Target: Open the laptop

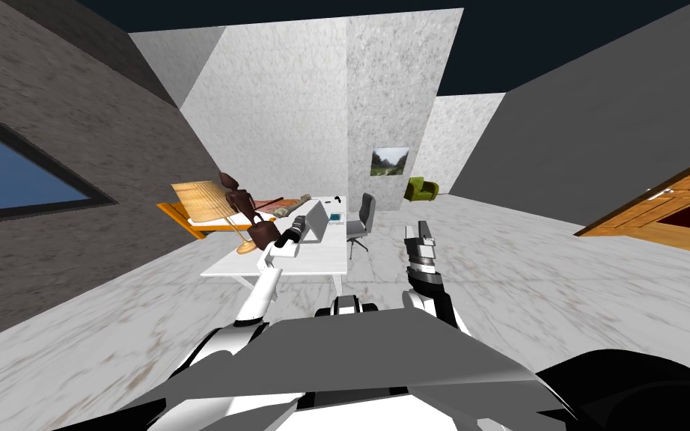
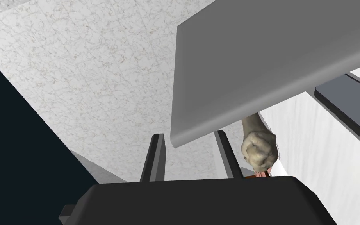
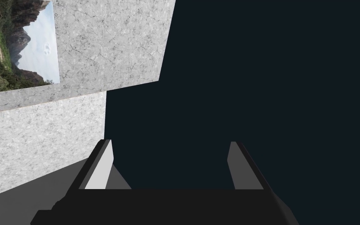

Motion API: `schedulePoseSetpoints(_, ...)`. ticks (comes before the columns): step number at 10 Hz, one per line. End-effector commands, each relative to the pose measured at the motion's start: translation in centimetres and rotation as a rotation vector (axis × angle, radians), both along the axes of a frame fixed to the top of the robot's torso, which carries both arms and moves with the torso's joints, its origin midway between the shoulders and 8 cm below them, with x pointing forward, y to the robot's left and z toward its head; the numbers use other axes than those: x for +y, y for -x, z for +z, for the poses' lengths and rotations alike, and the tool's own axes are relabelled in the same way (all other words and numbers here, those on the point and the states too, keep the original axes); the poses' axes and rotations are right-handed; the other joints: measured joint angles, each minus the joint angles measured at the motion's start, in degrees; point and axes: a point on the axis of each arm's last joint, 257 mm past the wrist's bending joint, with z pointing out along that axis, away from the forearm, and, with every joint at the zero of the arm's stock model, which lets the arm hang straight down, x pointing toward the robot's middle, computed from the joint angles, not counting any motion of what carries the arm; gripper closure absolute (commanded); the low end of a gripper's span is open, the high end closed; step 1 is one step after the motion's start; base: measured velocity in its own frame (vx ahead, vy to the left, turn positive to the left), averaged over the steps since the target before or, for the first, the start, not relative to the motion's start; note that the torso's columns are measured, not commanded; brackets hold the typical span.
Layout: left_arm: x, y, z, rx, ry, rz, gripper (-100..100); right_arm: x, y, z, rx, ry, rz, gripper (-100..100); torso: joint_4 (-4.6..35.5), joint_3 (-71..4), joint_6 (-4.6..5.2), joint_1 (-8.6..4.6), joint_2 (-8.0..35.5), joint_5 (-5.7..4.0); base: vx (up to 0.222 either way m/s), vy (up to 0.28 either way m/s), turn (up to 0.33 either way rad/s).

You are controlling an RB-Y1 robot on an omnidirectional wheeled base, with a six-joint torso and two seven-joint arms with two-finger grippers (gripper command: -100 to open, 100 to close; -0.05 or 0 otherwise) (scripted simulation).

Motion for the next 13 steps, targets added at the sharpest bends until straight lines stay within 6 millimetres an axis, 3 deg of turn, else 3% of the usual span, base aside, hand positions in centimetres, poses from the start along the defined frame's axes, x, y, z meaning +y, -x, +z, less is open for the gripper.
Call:
schedulePoseSetpoints(1, -0.2, -0.1, -1.3, 0.012, 0.094, -0.002, 100, 0.0, 0.0, 0.0, 0.0, 0.0, 0.0, 0, 0.13, 0.05, 0.18, -0.42, 0.08, -0.15, 0.011, 0.085, 0.02)
schedulePoseSetpoints(8, -1.7, -0.2, -7.0, 0.065, 0.438, 0.007, 100, 0.0, 0.0, 0.0, 0.0, 0.0, 0.0, 0, 0.13, 0.03, 0.5, -0.73, 0.05, -0.26, 0.014, 0.135, 0.004)
schedulePoseSetpoints(9, -1.4, -0.3, -6.3, 0.055, 0.406, 0.008, 100, 0.0, 0.0, 0.0, 0.0, 0.0, 0.0, 0, 0.2, 0.06, 0.53, -0.78, 0.1, -0.3, -0.006, 0.048, 0.012)
schedulePoseSetpoints(10, -2.1, 0.1, -8.3, 0.063, 0.496, 0.009, 100, 0.0, 0.0, 0.0, 0.0, 0.0, 0.0, 0, 0.36, 0.13, 0.47, -0.89, 0.22, -0.38, 0.02, 0.091, -0.022)
schedulePoseSetpoints(13, -3.3, 0.7, -10.7, 0.067, 0.622, 0.012, 100, 0.0, 0.0, 0.0, 0.0, 0.0, 0.0, 0, 0.35, 0.12, 0.37, -0.46, 0.2, -0.25, 0.008, 0.129, -0.065)
